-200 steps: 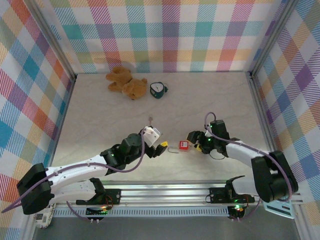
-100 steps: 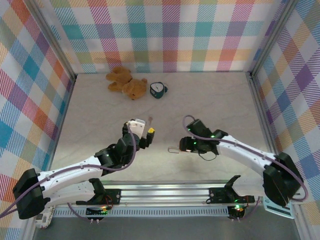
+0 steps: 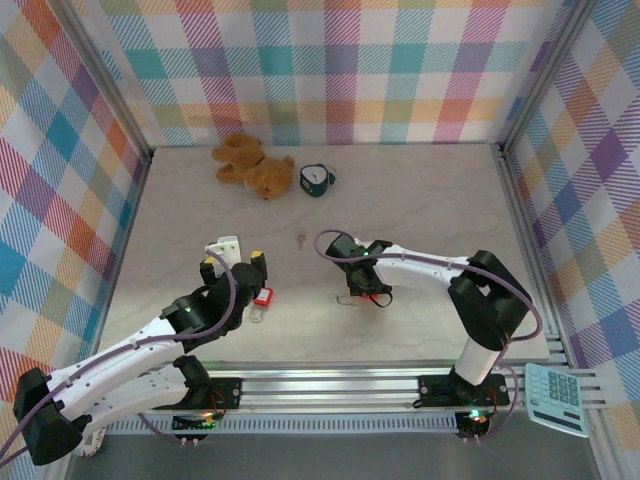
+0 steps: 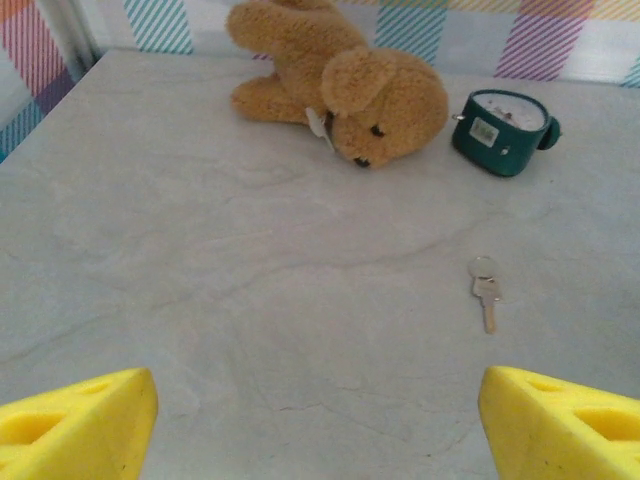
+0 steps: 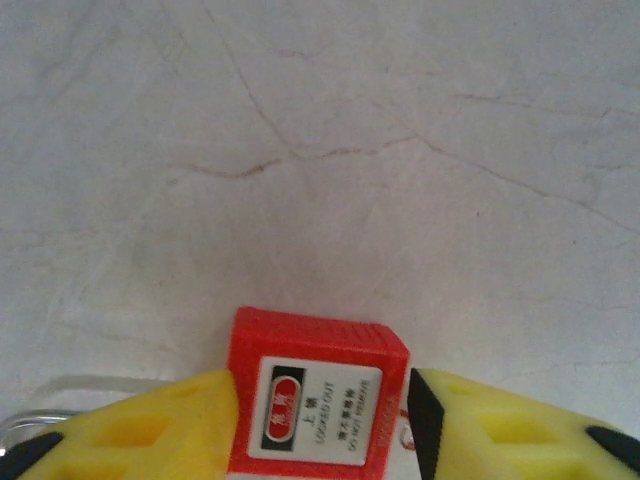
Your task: Unlock with the key
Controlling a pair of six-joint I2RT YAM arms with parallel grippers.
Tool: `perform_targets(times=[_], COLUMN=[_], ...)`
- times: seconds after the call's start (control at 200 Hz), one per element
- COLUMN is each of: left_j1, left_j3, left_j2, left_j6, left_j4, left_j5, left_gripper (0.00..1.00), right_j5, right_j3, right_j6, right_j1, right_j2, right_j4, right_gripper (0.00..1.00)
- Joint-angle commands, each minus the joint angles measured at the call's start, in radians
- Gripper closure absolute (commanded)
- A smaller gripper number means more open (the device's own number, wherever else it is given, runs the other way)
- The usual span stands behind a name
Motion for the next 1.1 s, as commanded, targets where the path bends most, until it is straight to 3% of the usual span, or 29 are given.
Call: perform_targets(times=[0.0,0.455,1.095], left_j1=[0.021,0.037,0.038], left_j3=[-0.022,-0.026,-0.075], left_j2=[-0.015,-0.034,-0.219], left_j6=[-0.067,-0.072,-0.11], left_j4=[-0.065,-0.042,-0.042], left_j5=[-0.01,0.051,0.092], left_gripper=[0.16,0.15,0.0], right_j5=[0.062,0.094,-0.023], right_j3=[0.034,0.105,0.264], right_j6=[-0.028,-0.145,-0.131], right_j1=[0.005,-0.155,-0.173], right_j2=[0.036,0.11,-0.044], right_j4=[-0.053,-0.002,-0.112], right_gripper=[0.53,0.57,0.35])
